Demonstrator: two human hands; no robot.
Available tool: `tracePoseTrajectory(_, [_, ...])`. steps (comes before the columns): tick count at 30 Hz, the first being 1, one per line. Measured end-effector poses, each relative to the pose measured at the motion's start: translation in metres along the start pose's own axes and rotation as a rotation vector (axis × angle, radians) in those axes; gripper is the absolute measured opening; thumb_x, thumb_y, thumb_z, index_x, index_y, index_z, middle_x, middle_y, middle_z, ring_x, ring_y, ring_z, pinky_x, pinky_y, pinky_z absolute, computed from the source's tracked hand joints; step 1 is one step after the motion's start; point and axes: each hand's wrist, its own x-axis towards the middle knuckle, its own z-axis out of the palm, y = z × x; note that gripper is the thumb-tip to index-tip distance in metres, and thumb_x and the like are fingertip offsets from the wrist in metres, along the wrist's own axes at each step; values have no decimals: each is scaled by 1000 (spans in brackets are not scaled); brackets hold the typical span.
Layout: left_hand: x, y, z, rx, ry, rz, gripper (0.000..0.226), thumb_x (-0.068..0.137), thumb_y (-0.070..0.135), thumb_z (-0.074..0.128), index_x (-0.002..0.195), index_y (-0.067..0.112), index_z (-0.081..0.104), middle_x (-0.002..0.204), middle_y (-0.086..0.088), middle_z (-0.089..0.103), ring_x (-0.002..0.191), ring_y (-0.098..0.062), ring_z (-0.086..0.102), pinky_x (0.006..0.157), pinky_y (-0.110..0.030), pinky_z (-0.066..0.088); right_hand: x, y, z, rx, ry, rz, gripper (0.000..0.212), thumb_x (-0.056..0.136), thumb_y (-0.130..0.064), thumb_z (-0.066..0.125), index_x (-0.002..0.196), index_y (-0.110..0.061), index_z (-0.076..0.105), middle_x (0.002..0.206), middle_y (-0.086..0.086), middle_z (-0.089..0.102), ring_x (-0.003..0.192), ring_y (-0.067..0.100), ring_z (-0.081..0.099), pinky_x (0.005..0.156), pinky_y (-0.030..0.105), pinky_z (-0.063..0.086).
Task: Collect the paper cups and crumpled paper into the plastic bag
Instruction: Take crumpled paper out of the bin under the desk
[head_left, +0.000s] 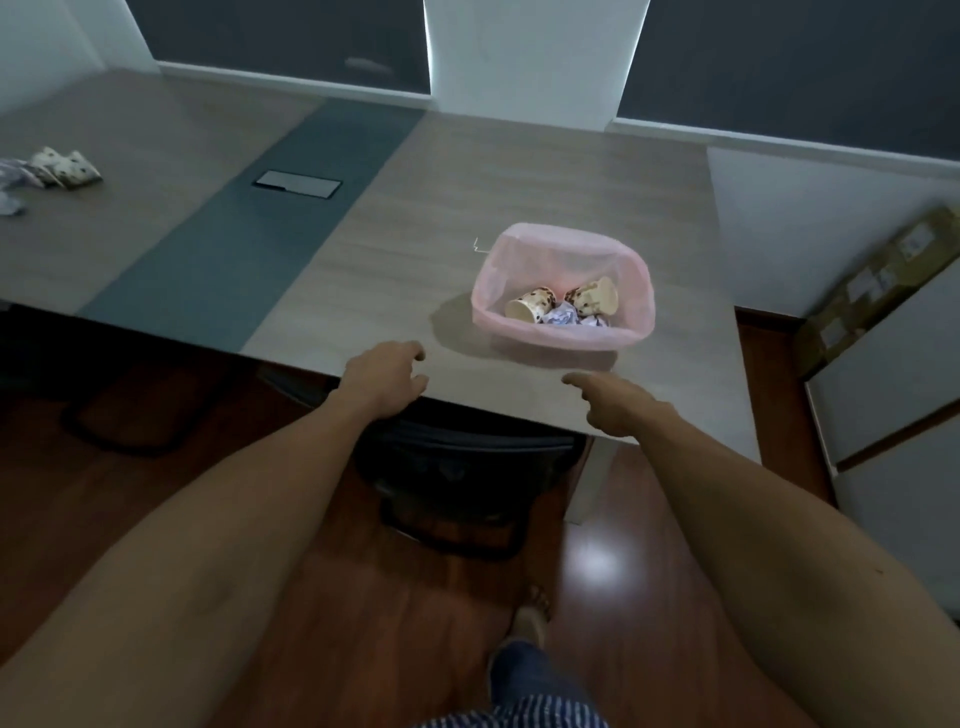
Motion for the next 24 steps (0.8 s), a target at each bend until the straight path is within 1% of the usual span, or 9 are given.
tracePoseTrajectory(3, [-36, -17, -1, 12, 23, 19, 45, 97, 44, 57, 136, 22, 55, 123, -5, 67, 107, -29, 63, 87, -43, 55, -30, -14, 16, -2, -9, -23, 86, 85, -8, 68, 158, -30, 27, 146, 9, 49, 128, 29, 53, 97, 43, 50])
tracePoseTrajectory(6, [-69, -29, 1, -14, 79, 47, 43, 99, 45, 53, 132, 20, 60, 119, -6, 69, 106, -30, 64, 87, -42, 55, -56, -31, 27, 37, 29, -38, 85, 84, -16, 70, 158, -26, 28, 142, 11, 50, 124, 32, 54, 97, 45, 51])
tracePoseTrajectory(11, [-103, -35, 12, -6, 140, 61, 41, 100, 47, 47, 108, 15, 70, 105, -8, 70, 97, -32, 64, 85, -48, 55, -74, -54, 43, 84, 94, -52, 50, 95, -19, 58, 143, -16, 49, 135, 13, 56, 123, 34, 54, 99, 45, 48])
tracePoseTrajectory(12, [-107, -34, 15, -28, 187, 19, 41, 100, 48, 46, 104, 15, 71, 108, -9, 67, 103, -32, 60, 86, -48, 55, -75, -57, 45, 87, 100, -54, 40, 96, -17, 55, 136, -14, 53, 130, 15, 58, 119, 35, 55, 96, 45, 49])
tracePoseTrajectory(14, [-112, -29, 21, -81, 269, -142, 43, 101, 49, 47, 113, 16, 71, 123, -12, 55, 119, -32, 48, 91, -47, 52, -76, -61, 46, 90, 119, -52, 28, 98, -13, 50, 126, -9, 57, 123, 18, 58, 111, 36, 55, 92, 45, 49])
tracePoseTrajectory(16, [-114, -23, 26, -174, 282, -314, 44, 100, 52, 47, 122, 18, 66, 132, -14, 44, 122, -34, 43, 89, -46, 49, -77, -62, 47, 89, 141, -62, 23, 99, -12, 49, 121, -7, 57, 119, 19, 58, 106, 37, 55, 88, 45, 49])
tracePoseTrajectory(18, [-112, -18, 29, -321, 239, -457, 46, 100, 54, 45, 129, 21, 59, 135, -15, 40, 118, -36, 49, 84, -43, 47, -79, -61, 48, 83, 159, -79, 21, 98, -10, 49, 117, -5, 57, 115, 20, 58, 102, 37, 56, 84, 45, 48])
tracePoseTrajectory(21, [-103, -12, 32, -549, 215, -552, 42, 101, 48, 47, 133, 22, 53, 131, -13, 49, 107, -33, 56, 79, -35, 41, -82, -62, 50, 80, 173, -79, 20, 97, -6, 47, 115, -3, 55, 111, 21, 56, 98, 39, 55, 81, 45, 47])
tracePoseTrajectory(24, [-94, -9, 34, -838, 286, -605, 28, 97, 34, 55, 121, 19, 56, 115, -5, 57, 92, -22, 58, 80, -30, 51, -85, -65, 52, 66, 193, -75, 17, 96, -3, 47, 112, -3, 54, 109, 22, 56, 93, 39, 55, 78, 46, 48])
